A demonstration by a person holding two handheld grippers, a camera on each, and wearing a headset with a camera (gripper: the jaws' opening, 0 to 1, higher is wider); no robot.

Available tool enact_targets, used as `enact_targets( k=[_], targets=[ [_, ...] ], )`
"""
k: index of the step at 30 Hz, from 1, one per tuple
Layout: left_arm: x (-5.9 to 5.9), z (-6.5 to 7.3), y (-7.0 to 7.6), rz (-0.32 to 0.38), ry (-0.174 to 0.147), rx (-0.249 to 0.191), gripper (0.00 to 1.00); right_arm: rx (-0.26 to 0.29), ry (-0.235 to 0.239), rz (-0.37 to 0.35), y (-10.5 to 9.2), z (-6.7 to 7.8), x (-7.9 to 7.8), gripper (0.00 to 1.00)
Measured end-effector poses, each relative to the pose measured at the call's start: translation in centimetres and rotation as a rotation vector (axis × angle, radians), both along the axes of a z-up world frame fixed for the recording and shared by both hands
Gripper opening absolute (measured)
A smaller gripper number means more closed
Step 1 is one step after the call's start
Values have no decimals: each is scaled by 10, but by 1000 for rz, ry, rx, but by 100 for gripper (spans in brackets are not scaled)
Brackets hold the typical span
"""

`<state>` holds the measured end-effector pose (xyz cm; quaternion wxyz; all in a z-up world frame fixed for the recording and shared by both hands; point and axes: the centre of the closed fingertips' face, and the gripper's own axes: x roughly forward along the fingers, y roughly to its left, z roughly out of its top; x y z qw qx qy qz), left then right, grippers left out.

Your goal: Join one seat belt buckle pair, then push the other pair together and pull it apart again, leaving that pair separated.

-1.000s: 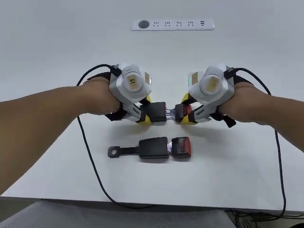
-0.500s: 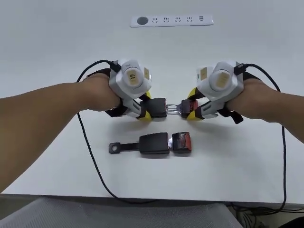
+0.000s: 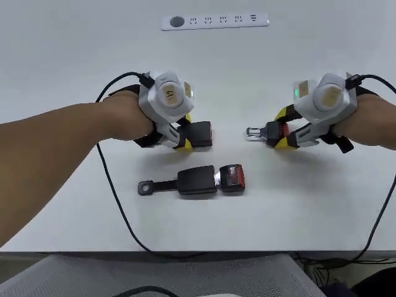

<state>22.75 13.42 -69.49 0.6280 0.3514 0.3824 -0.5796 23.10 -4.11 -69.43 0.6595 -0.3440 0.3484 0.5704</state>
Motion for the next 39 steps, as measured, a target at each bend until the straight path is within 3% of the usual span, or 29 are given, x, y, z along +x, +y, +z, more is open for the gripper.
enact_targets(
  k=[7, 11, 12, 17, 19, 21, 22, 25, 27, 29, 31, 32, 34, 37, 39],
  targets=[
    [1, 0, 0, 3, 4, 3, 34, -22, 13, 2, -17, -1, -4, 34],
    [1, 1, -2, 3, 4, 4, 34, -24, 78, -79, -25, -5, -1, 35],
    [1, 1, -3, 4, 5, 3, 34, -22, 55, -40, -23, -4, -2, 35],
    [1, 2, -4, 1, 5, 5, 34, -40, 53, -42, -20, 1, -5, 37],
    [8, 3, -4, 34, -17, 7, 41, -48, 41, -69, -22, 1, 1, 41],
    [6, 2, -4, 33, 2, 16, 49, -47, 42, -72, -23, 0, 2, 43],
    [1, 2, -4, 19, 19, 21, 48, -50, 27, -73, -22, 2, 2, 43],
    [2, 7, -4, 13, 0, 5, 49, -55, 1, -94, -23, 4, 1, 49],
    [3, 14, -3, 46, -9, -13, 51, -15, -12, -132, -21, 6, 3, 50],
    [0, 22, 1, 60, -21, -19, 52, 25, -17, -170, -18, 19, -5, 52],
    [-3, 28, 6, 89, -31, -31, 55, 44, -29, -212, -21, 21, -7, 56],
    [-5, 33, 9, 119, -37, -55, 56, 40, -20, -232, -21, 26, -14, 60],
    [-9, 40, 15, 175, -55, -95, 59, 63, -47, -238, -17, 37, -25, 66],
    [-24, 54, 25, 216, -58, -131, 61, 92, -53, -276, -16, 38, -35, 72],
    [-32, 60, 32, 253, -75, -147, 63, 116, -49, -310, -11, 50, -50, 73]
  ],
)
